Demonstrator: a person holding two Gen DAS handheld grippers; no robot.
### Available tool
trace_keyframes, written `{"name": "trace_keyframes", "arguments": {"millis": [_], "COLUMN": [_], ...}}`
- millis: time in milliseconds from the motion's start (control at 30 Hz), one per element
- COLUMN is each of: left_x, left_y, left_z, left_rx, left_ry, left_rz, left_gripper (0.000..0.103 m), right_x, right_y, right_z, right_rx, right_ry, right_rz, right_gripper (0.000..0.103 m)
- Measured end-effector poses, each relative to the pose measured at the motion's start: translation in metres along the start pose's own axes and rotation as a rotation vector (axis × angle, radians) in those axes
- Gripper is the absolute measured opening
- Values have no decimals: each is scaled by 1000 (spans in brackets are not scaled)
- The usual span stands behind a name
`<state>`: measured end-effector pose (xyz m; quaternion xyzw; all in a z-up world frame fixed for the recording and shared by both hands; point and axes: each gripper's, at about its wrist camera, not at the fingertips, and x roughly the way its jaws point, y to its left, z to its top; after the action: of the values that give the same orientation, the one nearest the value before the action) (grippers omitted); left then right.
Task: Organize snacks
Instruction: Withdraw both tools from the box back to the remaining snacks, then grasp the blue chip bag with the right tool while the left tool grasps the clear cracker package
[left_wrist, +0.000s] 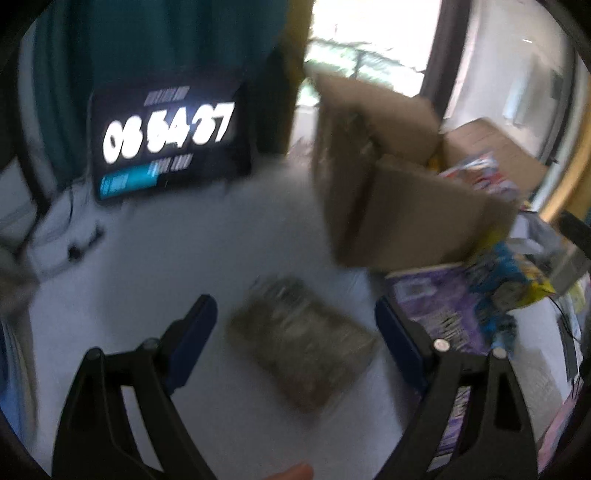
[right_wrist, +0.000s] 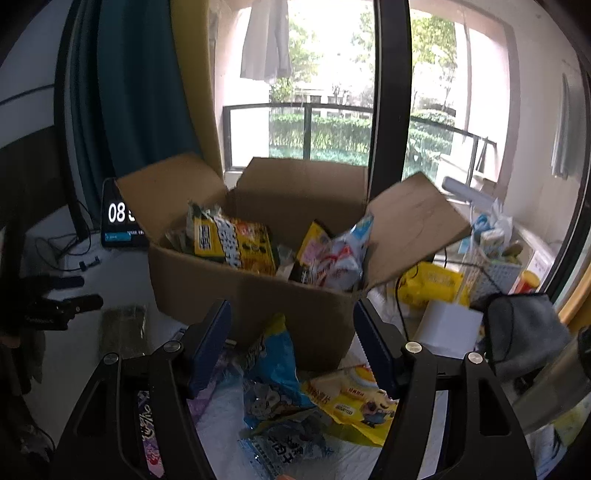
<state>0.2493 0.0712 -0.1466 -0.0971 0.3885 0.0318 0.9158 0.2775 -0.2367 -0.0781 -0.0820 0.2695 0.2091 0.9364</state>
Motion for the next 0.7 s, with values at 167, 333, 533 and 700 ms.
{"name": "trace_keyframes", "arguments": {"millis": [167,333,533,700], "left_x": [24,44,71,86], "left_y": [19,17,5,-14], "left_z": [-21,-24,-9,0], "left_rx": [-138,-199,-216,-135], "left_ry": [90,130,127,128], "left_rz": [25,-41,-35,-2], "left_gripper": [89,89,98,98], "right_x": [16,38,54,65], "right_y": [-7,-15,-17,-20], "right_z": [-14,-29,-37,-45], "right_rx": [25,52,62,65], "right_ry": [36,94,119,154], "right_rz": [17,33,54,62], "right_gripper": [72,72,72,72]}}
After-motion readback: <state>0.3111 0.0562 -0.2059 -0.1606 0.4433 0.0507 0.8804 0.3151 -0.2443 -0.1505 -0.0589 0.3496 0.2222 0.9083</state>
